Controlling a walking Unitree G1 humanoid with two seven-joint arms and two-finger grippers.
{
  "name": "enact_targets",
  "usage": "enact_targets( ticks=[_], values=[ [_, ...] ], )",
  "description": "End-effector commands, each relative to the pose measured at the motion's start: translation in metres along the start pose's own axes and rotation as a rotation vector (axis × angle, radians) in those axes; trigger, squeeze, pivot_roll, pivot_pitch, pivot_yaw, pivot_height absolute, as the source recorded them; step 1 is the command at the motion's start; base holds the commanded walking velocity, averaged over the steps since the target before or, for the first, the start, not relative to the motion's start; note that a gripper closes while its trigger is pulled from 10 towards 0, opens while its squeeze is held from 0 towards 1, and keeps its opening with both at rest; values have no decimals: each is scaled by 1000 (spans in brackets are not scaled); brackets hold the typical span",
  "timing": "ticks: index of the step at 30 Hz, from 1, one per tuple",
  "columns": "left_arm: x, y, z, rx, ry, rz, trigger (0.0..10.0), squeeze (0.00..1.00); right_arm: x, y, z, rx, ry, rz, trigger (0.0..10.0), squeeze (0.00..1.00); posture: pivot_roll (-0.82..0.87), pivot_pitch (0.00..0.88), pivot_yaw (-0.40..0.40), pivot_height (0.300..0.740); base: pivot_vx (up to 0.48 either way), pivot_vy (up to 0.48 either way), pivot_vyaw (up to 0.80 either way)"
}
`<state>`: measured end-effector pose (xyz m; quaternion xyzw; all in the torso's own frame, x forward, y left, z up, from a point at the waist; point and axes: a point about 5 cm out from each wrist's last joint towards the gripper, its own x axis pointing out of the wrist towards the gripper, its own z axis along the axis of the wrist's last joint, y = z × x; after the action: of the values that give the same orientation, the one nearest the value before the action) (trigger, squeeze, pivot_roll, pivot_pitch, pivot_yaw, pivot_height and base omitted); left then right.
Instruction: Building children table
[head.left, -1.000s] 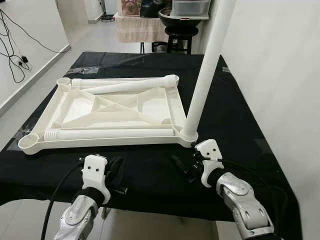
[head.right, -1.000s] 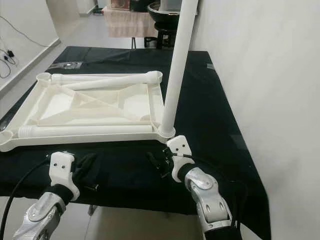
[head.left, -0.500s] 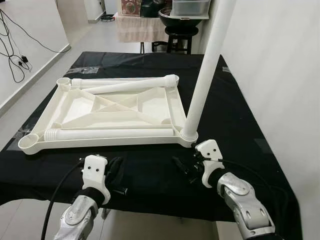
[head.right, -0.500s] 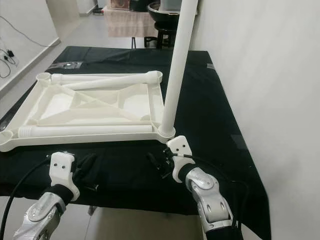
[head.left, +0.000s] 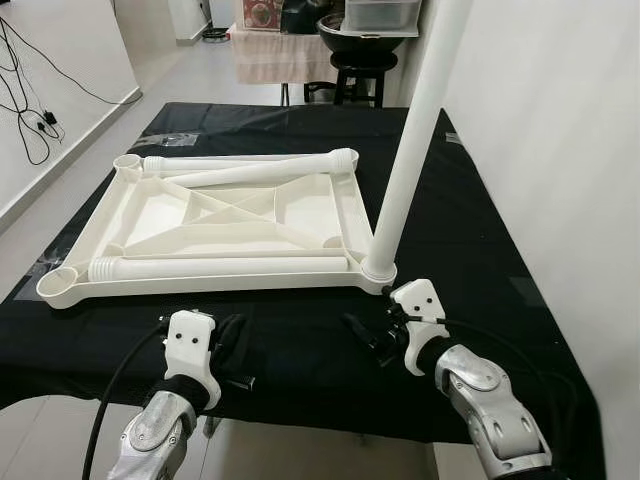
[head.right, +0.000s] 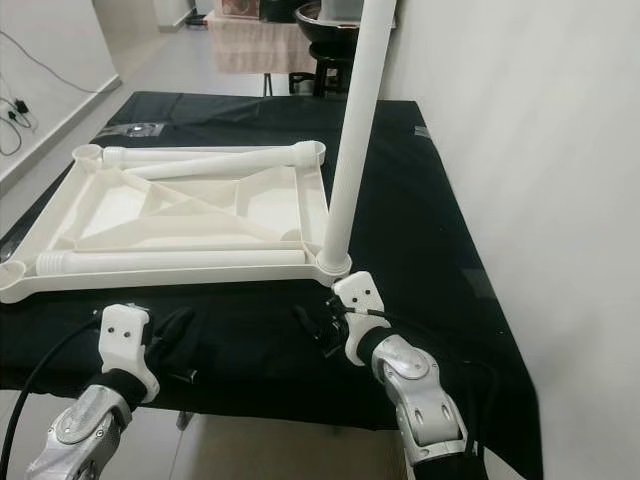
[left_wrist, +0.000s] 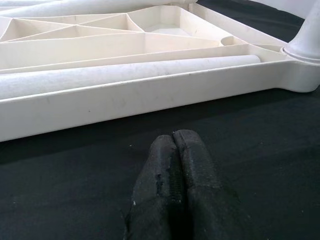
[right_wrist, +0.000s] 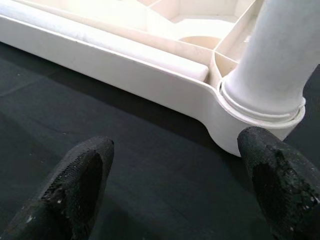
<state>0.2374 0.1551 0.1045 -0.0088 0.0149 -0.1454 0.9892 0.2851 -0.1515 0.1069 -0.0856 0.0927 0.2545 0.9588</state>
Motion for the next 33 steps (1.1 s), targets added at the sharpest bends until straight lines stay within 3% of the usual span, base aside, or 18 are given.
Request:
enact_targets(
  ticks=[1, 8, 26, 33],
  values=[
    [-2, -2, 1, 13, 5, -7, 10000, 0, -1, 2, 0, -1, 6, 15, 10000, 0, 29, 66, -21, 740, 0, 0, 0],
    [-2, -2, 0, 0, 10, -9, 10000, 0, -1, 2, 0, 4, 7, 17, 10000, 0, 28, 65, -22, 740, 0, 0, 0],
    [0, -2, -2, -3, 26, -14, 10000, 0, 0, 2, -1, 4, 7, 25, 10000, 0, 31, 58, -23, 740, 0, 480, 0],
    [0, -2, -2, 7, 22, -15, 10000, 0, 0, 2, -2, 1, 9, 28, 10000, 0, 31, 56, -23, 740, 0, 0, 0]
  ],
)
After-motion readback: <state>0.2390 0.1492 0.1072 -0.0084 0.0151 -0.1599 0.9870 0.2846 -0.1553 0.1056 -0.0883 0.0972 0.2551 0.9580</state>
